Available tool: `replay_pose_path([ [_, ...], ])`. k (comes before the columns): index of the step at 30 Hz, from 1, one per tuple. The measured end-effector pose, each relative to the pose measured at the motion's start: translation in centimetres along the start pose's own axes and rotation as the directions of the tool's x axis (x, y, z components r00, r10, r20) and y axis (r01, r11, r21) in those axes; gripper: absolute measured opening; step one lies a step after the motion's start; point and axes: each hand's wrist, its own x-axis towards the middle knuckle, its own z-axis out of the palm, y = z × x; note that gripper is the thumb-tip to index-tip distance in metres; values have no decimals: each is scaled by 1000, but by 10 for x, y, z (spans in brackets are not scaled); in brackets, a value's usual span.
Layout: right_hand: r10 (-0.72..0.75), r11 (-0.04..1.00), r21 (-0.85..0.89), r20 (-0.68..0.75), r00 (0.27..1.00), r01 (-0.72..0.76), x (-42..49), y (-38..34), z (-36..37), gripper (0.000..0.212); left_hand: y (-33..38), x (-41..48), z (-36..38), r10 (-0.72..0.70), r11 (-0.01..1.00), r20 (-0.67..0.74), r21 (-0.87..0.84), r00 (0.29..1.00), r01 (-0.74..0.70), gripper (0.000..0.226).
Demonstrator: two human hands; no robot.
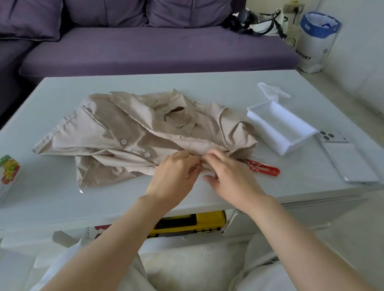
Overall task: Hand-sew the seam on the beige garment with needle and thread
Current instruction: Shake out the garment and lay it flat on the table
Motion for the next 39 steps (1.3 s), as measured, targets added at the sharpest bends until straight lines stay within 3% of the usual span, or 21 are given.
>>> replay_pose_path([
  [5, 133, 989, 56, 23, 991, -134, 1, 5, 8, 20, 1, -4, -10, -74, 997, 36, -6, 997, 74, 10],
  [12, 277, 958, 83, -5, 961, -276, -2, 26, 10, 13, -21, -18, -36, -270, 943, 281, 271, 921, 193, 19],
  [14, 280, 958, 61, -9, 960, -279, -2, 28, 12, 12, -30, -24, -43, -302, 921, 279, 331, 912, 204, 11],
  [16, 278, 960, 39, -8, 961, -277, -3, 28, 13, 13, -37, -28, -52, -311, 916, 213, 328, 926, 232, 18],
  [18, 279, 960, 31, -10, 960, -278, -2, 28, 14, 16, -39, -31, -60, -227, 962, 41, 164, 973, 217, 18],
  [20, 286, 958, 23, -9, 958, -286, -1, 27, 15, 20, -32, -33, -68, -51, 998, -181, -42, 982, 44, 11],
  [21, 296, 955, 16, -2, 955, -295, 0, 27, 15, 20, -27, -34, -72, 40, 996, -238, -63, 970, -56, 10],
  [24, 334, 942, 13, 4, 942, -334, 1, 29, 17, 20, -23, -40, -71, 188, 981, -165, 70, 968, -178, 16],
  [26, 377, 926, 22, 3, 926, -377, 2, 30, 17, 24, -27, -45, -71, 39, 958, 89, 281, 995, -63, 32],
  [28, 430, 902, 31, 11, 903, -430, 3, 31, 16, 33, -41, -48, -71, -204, 844, 256, 535, 945, 37, 43],
  [30, 472, 879, 57, 16, 881, -473, 3, 31, 14, 40, -52, -51, -77, -336, 770, 216, 624, 917, 135, 49],
  [32, 484, 873, 58, 29, 875, -485, 3, 29, 12, 44, -62, -52, -80, -370, 777, 91, 577, 925, 254, 46],
  [34, 457, 889, 8, 41, 889, -457, 3, 25, 10, 46, -65, -53, -78, -386, 843, 46, 422, 921, 333, 37],
  [37, 309, 950, -39, -28, 951, -310, 6, 10, 7, 39, -61, -55, -72, -371, 909, 134, 254, 919, 330, 25],
  [39, 137, 990, -6, -118, 984, -138, 11, -4, 6, 28, -61, -56, -67, -321, 933, 191, 233, 928, 275, 29],
])
